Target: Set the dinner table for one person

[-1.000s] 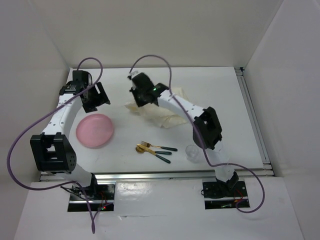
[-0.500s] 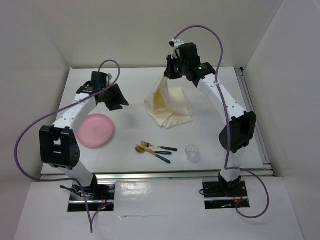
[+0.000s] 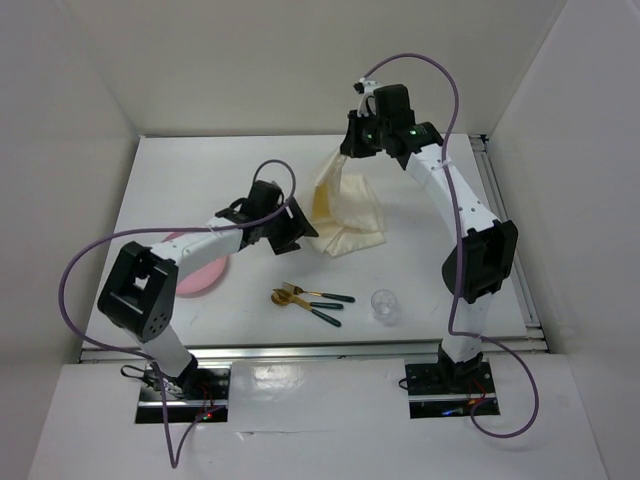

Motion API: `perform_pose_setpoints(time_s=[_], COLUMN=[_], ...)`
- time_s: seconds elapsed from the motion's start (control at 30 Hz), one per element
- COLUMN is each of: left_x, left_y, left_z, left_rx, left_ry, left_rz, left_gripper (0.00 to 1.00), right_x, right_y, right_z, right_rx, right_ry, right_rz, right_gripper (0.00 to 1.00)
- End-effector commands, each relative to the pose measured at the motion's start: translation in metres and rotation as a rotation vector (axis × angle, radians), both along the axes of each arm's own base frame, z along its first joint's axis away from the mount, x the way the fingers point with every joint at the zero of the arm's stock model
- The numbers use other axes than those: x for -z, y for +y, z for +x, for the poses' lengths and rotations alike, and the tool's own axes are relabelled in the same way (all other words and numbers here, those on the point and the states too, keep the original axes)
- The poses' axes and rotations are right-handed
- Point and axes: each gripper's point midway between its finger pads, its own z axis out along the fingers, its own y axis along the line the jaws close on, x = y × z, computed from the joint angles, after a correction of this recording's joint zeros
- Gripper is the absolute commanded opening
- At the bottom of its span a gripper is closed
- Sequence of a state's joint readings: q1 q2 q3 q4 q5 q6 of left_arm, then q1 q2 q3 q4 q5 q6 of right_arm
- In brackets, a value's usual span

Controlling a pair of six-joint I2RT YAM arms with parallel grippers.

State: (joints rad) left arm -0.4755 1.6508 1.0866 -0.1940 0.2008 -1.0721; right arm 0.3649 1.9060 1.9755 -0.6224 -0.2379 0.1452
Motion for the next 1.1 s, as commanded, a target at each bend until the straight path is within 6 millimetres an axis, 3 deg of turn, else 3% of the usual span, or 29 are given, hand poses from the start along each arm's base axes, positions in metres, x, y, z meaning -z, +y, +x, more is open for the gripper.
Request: perform_pose_setpoints(time_s=[0.0, 0.07, 0.13, 0.23, 0.43, 0.47, 0.7, 0.8, 0.93, 1.03, 1.07], left_x=[-0.024, -0.017, -0.009, 0.009, 0.018, 0.011, 0.010, 0.005, 0.009, 0.012, 0.003], left_y=[-0.020, -0.027, -0.024, -0.022, -0.022, -0.022, -0.019, -0.029, -0.037, -0.045, -0.046], left_z=[0.046, 0.051, 0.070, 0.081, 0.100, 0.107, 0.125, 0.143, 0.157, 0.161, 0.170], left_rx=[-0.106, -0.091, -0.113, -0.139, -0.158, -0.173, -0.180, -0.160, -0.149, -0.114, -0.118], left_ry=[-0.148, -0.158, -0.180, -0.156, -0.173, -0.185, -0.215, -0.253, -0.298, -0.345, -0.387], left_rz=[0.012, 0.071, 0.144, 0.236, 0.290, 0.299, 0.338, 0.341, 0.338, 0.302, 0.278], left_gripper=[0.80, 0.82, 0.80, 0.77, 0.71, 0.70, 0.67, 0.65, 0.56, 0.58, 0.58], right_x=[-0.012, -0.012, -0.010, -0.020, -0.024, -0.021, -0.020, -0.019, -0.016, -0.017, -0.017], right_y=[0.000, -0.003, -0.008, -0.017, -0.038, -0.043, -0.059, -0.059, -0.059, -0.060, -0.060], right_z=[-0.001, 0.004, 0.003, 0.005, 0.009, 0.010, 0.013, 0.011, 0.012, 0.011, 0.011], right_rx=[-0.022, -0.013, -0.010, -0.005, 0.013, 0.017, 0.030, 0.030, 0.023, 0.008, 0.008], right_ry=[-0.002, -0.002, 0.011, -0.005, 0.000, 0.010, 0.016, 0.019, 0.026, 0.029, 0.029], right_rz=[0.046, 0.046, 0.047, 0.063, 0.083, 0.085, 0.089, 0.088, 0.107, 0.121, 0.121], right_gripper=[0.00, 0.00, 0.00, 0.00, 0.00, 0.00, 0.00, 0.00, 0.00, 0.00, 0.00])
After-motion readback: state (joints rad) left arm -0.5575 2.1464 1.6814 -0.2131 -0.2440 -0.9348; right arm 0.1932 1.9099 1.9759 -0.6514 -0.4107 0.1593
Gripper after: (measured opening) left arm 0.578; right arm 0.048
